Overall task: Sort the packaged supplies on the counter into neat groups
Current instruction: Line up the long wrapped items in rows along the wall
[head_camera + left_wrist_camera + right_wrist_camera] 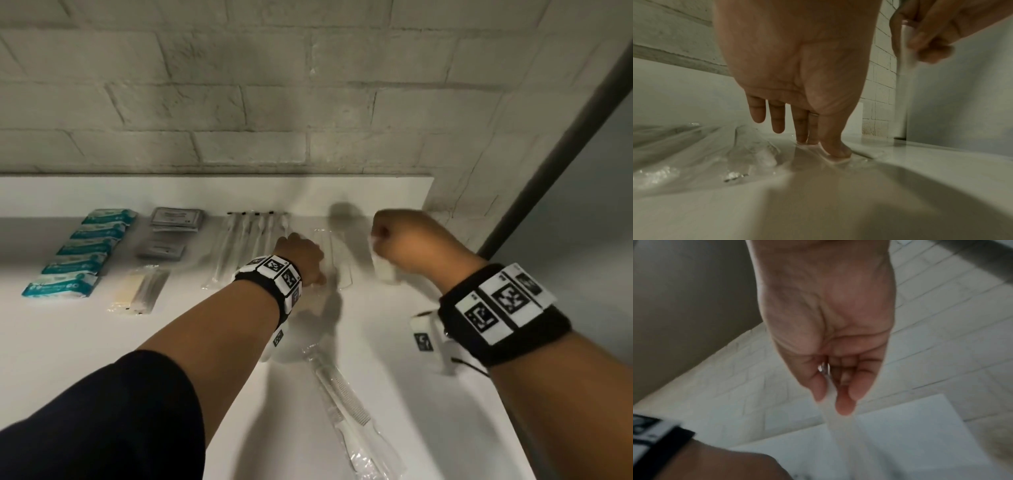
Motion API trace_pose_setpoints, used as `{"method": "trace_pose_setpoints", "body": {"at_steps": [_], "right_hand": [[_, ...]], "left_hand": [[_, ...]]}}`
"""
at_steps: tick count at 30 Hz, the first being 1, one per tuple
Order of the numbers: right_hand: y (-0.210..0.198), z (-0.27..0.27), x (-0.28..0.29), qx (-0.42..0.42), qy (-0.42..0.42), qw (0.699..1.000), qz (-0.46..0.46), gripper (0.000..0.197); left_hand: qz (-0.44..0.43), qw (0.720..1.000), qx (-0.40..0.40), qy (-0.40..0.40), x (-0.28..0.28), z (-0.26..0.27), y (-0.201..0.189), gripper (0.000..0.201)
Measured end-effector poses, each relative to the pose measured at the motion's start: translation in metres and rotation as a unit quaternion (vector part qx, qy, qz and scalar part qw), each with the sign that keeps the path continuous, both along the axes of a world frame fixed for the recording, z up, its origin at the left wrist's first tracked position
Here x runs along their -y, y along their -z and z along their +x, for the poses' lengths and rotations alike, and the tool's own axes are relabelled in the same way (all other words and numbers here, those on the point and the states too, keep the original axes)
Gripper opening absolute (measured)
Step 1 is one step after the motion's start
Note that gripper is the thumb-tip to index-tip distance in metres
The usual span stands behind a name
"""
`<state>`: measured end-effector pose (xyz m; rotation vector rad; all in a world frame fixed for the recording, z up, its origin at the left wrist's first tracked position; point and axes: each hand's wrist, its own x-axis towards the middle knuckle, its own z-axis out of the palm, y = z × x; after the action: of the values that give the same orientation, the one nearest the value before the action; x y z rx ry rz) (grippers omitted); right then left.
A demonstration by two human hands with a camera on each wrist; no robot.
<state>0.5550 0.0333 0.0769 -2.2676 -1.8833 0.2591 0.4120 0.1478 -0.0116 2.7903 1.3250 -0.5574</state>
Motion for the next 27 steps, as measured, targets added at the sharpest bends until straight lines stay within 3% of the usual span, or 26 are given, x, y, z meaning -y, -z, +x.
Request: {"method": "trace_pose_setpoints", "body": {"at_steps": [3,5,9,11,14,20,27], "right_hand": [[0.012,0.016,-0.008,0.004,0.008,0.994,0.11,0.01],[0.036,0.02,-0.005,0.009,-0.002,0.998,0.055,0.013],[0.063,0.026,0.007,-0.039,-0.013,0.993,-0.107,0.043],[0.061,0.027,0.005,-0.06,-0.013,0.993,-0.102,0.047],[0.062,0.025,-0.01,-0.02,-0.019,0.992,-0.121,0.045],[0.08,0.021,-0.028,0.072,-0.046,0.983,-0.164,0.042],[0.087,0.015,-0.032,0.082,-0.037,0.983,-0.159,0.042]], "left_hand": [[0.004,1.0,0.005,0.006,-0.003,0.001,0.0,0.061],[0.006,1.0,0.011,0.016,-0.004,0.001,0.002,0.058],[0.017,0.998,0.047,0.029,-0.004,-0.003,0.006,0.051],[0.03,0.995,0.081,0.042,-0.002,0.001,0.008,0.05],[0.042,0.991,0.11,0.071,0.007,0.016,0.007,0.047],[0.035,0.995,0.058,0.066,0.012,0.029,0.014,0.044],[0.04,0.996,0.066,0.052,0.015,0.031,0.013,0.04]]}}
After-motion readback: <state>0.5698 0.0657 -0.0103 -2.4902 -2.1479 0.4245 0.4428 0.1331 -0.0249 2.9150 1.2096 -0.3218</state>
